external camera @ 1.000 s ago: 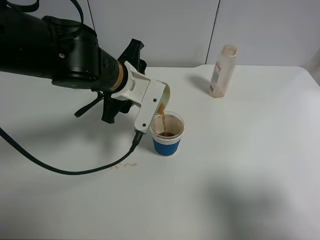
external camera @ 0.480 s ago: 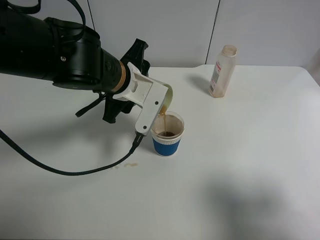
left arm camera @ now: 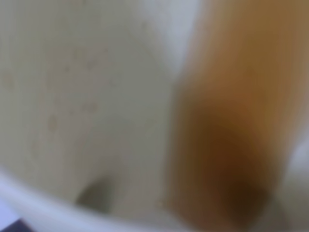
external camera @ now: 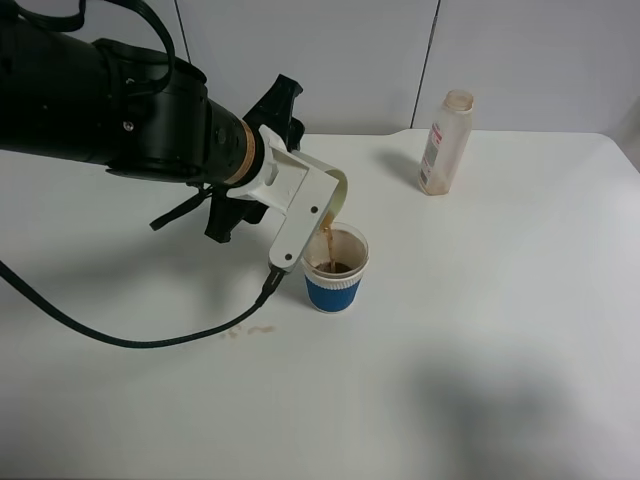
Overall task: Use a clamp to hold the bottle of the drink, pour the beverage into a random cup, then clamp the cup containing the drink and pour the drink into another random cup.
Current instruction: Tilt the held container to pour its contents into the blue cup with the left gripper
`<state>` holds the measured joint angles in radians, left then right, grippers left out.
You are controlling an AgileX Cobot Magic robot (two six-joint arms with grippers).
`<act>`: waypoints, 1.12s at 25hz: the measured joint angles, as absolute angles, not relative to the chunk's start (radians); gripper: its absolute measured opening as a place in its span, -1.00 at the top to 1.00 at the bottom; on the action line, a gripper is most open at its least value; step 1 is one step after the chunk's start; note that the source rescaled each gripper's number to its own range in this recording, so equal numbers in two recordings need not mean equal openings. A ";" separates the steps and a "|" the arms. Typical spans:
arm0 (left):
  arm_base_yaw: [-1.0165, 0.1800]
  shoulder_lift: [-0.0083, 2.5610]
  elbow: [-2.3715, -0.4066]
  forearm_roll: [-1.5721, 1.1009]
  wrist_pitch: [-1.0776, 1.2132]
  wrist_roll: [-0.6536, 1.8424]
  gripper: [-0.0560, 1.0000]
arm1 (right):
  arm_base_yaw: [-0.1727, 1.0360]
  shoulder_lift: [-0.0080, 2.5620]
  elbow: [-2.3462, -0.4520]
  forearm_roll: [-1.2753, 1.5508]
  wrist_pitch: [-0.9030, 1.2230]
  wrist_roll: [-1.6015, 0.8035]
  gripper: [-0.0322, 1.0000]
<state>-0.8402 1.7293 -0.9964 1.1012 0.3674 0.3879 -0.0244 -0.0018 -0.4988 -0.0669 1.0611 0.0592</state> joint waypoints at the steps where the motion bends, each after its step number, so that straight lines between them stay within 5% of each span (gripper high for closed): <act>1: -0.840 1.729 -0.996 1.110 0.367 0.377 0.84 | -0.024 -0.002 -0.499 -0.067 1.061 0.059 -1.00; 28: -0.840 1.729 -0.996 1.251 0.378 0.329 0.84 | -0.024 -0.002 -0.499 -0.067 1.061 0.059 -1.00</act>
